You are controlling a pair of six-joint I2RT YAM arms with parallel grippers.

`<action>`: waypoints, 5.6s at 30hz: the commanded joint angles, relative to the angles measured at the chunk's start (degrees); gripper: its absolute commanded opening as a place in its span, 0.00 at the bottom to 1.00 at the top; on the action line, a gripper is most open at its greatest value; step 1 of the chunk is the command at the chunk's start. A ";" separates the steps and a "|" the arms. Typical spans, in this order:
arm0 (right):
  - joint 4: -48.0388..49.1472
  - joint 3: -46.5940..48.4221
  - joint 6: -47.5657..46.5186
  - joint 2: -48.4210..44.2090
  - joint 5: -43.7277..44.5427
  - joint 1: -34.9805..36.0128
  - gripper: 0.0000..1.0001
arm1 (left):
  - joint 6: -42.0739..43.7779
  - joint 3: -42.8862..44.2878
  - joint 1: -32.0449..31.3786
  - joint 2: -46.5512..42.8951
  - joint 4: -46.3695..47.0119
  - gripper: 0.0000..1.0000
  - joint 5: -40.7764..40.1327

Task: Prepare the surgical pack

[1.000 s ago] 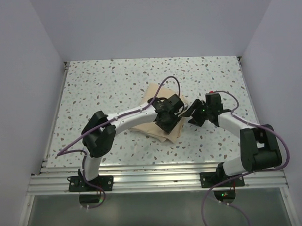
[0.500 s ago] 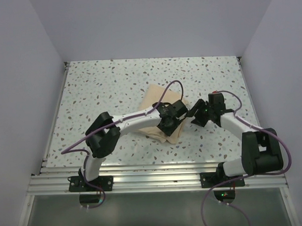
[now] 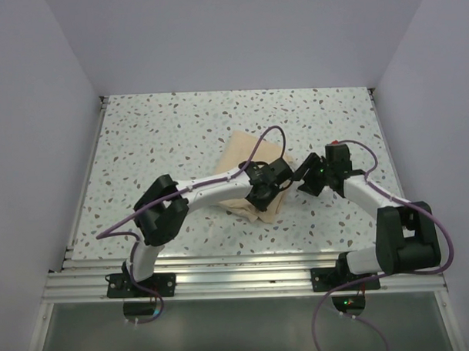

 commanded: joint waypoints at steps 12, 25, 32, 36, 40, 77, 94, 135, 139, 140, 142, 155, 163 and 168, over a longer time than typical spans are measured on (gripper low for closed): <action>-0.17 -0.77 -0.70 -2.01 -0.67 -0.37 0.57 | 0.77 7.05 3.12 -3.65 -6.31 0.00 3.91; -0.17 -1.03 -0.61 -2.36 -1.20 -0.46 0.57 | 0.51 8.92 3.13 -2.07 -9.22 0.00 6.98; -0.96 -1.47 -0.79 -3.33 -0.76 -0.46 0.57 | -1.16 -1.18 2.51 -4.36 -1.93 0.39 9.71; -1.05 -1.12 -0.79 -3.33 -0.67 -0.46 0.57 | -1.78 -3.04 1.81 -4.19 -0.16 0.49 8.84; -0.97 -1.12 -0.70 -3.15 -0.76 -0.46 0.57 | -1.87 -3.22 1.28 -2.52 0.36 0.60 6.47; 1.93 -4.28 2.02 -3.34 -4.81 1.29 0.49 | -1.34 17.44 6.20 -0.40 -11.15 0.00 6.20; 5.80 2.22 3.17 7.64 -0.50 3.14 0.36 | -1.51 15.68 6.20 -2.77 -11.68 0.00 7.69; 39.51 5.81 19.79 26.11 -4.72 10.62 0.00 | -2.92 1.28 4.45 -8.84 2.72 0.00 11.47; 37.34 3.11 18.54 25.24 -3.66 9.13 0.00 | -3.88 -4.61 3.30 -9.89 6.77 0.00 11.38; 38.75 1.88 19.68 25.06 -3.75 8.51 0.00 | -4.24 -5.41 3.21 -10.50 7.65 0.00 11.38; 39.91 -0.41 20.04 24.45 -3.23 7.10 0.00 | -4.59 -7.34 3.21 -11.39 9.94 0.00 12.34; 3.36 1.26 4.40 5.12 11.36 -1.94 0.00 | -3.71 -9.72 0.05 -7.79 10.65 0.00 8.15; 3.34 2.56 0.01 -0.16 7.60 -3.98 0.14 | -4.32 -8.84 -3.37 -6.55 8.10 0.36 1.99; 3.43 4.94 -1.49 -1.13 4.25 -3.89 0.25 | -5.20 -7.79 -4.08 -8.31 5.90 0.65 -1.53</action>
